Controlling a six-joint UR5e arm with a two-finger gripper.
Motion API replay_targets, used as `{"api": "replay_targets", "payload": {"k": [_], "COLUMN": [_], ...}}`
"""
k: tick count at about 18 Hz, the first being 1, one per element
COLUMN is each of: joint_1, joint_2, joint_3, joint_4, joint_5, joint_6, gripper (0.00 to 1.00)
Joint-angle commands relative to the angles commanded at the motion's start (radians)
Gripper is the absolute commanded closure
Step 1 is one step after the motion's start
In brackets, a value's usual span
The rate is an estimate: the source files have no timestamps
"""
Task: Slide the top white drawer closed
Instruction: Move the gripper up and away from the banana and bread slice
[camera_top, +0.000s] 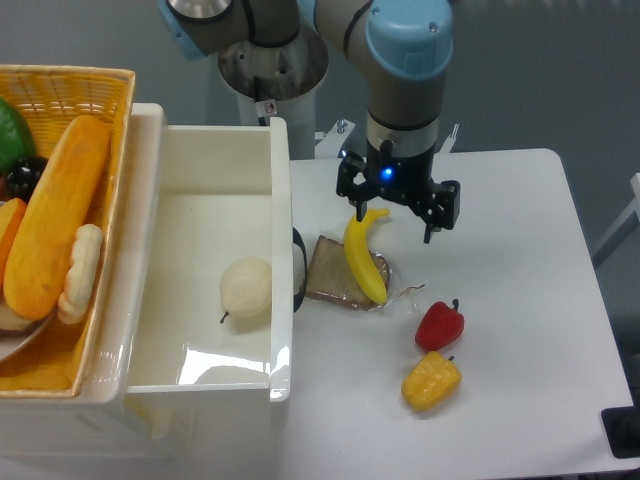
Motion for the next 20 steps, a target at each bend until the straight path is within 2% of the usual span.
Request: {"api": "replay_targets", "payload": {"k": [9, 12, 14, 20], "joint_1": [0.02, 0.023, 0.025, 0.025], "joint_2": [-0.038, -0.041, -0.064, -0.112], "joint_3": [-0.005, -0.032, -0.032, -0.034], "joint_4": [0.021, 0.041, 0.058, 0.057], "joint_5": [0.005, 0.005, 0.005, 0.006], "joint_6": [-0.005, -0.087, -0.109, -0.124], "gripper": [0.0, 0.0, 0.0, 0.0]}}
